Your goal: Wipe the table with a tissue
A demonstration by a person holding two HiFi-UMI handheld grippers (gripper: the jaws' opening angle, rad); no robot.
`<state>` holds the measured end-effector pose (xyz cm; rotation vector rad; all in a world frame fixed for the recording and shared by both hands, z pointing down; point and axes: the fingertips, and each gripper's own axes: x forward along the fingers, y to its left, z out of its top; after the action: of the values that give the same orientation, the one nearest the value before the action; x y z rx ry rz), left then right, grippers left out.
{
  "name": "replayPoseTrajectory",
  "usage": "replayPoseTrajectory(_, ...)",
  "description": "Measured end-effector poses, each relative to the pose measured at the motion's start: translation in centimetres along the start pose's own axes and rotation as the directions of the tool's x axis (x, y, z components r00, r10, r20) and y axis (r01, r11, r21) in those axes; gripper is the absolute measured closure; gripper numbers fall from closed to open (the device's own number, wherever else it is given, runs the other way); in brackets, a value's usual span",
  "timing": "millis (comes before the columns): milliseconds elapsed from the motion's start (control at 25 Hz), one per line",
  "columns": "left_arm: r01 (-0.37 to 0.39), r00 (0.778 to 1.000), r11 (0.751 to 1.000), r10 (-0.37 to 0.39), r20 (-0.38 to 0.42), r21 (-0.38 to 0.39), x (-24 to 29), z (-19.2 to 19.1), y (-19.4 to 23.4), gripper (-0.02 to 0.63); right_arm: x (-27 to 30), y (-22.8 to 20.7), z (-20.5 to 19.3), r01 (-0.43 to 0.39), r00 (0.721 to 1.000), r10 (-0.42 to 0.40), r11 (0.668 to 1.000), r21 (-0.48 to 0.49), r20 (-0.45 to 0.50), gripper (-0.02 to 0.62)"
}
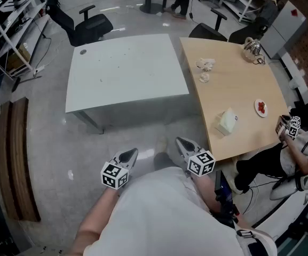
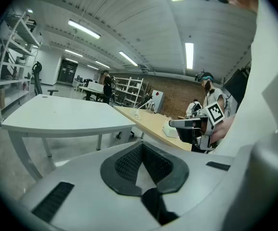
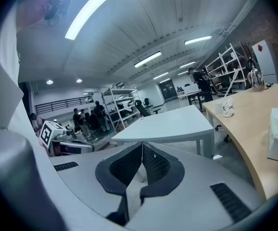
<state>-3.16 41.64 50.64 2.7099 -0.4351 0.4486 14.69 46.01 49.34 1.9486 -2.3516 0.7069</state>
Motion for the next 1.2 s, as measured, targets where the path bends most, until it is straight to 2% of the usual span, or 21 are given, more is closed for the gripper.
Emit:
replayPoseTrajectory(280,0.017,1.000,1.000,-0.017,-0.015,0.008,5.9,3.0,2.9,0.601,4.0,-5.1,2.4,0.006,1.000,-0.006,1.000,0.013,0.002,0.577)
replayPoseTrajectory(720,0.071,0.996,0.997,-0.068,-0.049,0.043,15.6,9.0,6.6,0.600,8.5,-14.8,6.8,0.083,0.997,-0.083,0.997,0.000,0.000,0.578)
replayPoseTrajectory(960,0.103,0.993,0.993,-0.100,-0.065,0.053,20.9,12.2,8.2,0.601,10.6,-21.3,9.2,0.158,0.987,-0.160,0.986,-0.060,-0.027,0.577)
replayPoseTrajectory(1200,0.123,0.990,0.992,-0.119,-0.069,0.042,25.6,14.4,9.2,0.601,11.7,-27.4,9.8,0.238,0.960,-0.260,0.953,-0.185,-0.105,0.577)
